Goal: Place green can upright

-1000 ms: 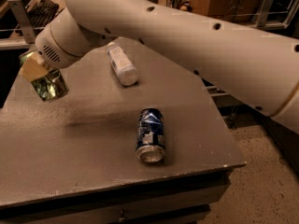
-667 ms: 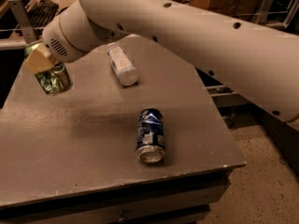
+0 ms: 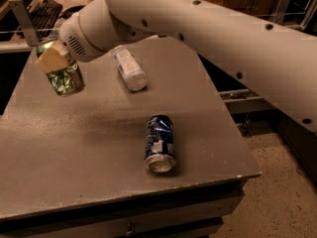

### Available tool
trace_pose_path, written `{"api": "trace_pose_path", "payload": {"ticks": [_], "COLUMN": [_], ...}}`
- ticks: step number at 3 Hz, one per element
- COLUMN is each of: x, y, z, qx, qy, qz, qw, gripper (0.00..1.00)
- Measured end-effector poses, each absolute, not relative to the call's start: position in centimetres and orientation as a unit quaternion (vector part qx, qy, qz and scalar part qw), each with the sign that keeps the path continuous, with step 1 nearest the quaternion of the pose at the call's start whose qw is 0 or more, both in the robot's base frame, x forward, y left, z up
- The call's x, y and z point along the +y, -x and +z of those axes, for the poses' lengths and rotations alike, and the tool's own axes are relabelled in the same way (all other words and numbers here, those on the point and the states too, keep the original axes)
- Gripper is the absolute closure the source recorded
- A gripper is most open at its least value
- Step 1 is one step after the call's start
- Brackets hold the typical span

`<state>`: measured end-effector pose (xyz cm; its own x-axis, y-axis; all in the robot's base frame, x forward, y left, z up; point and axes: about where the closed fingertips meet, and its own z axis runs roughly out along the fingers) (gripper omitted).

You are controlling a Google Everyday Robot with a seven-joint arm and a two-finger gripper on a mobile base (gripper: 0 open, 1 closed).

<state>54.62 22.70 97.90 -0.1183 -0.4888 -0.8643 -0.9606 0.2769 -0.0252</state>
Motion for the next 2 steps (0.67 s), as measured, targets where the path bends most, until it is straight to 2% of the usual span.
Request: {"api": "trace_pose_path", "payload": {"ticks": [2], "x": [9.8], "y": [-56.3], "z": [100.1], "qx": [0.664], "qy": [0.515], "qz": [0.315], "qw": [0.441], "gripper": [1.00]}}
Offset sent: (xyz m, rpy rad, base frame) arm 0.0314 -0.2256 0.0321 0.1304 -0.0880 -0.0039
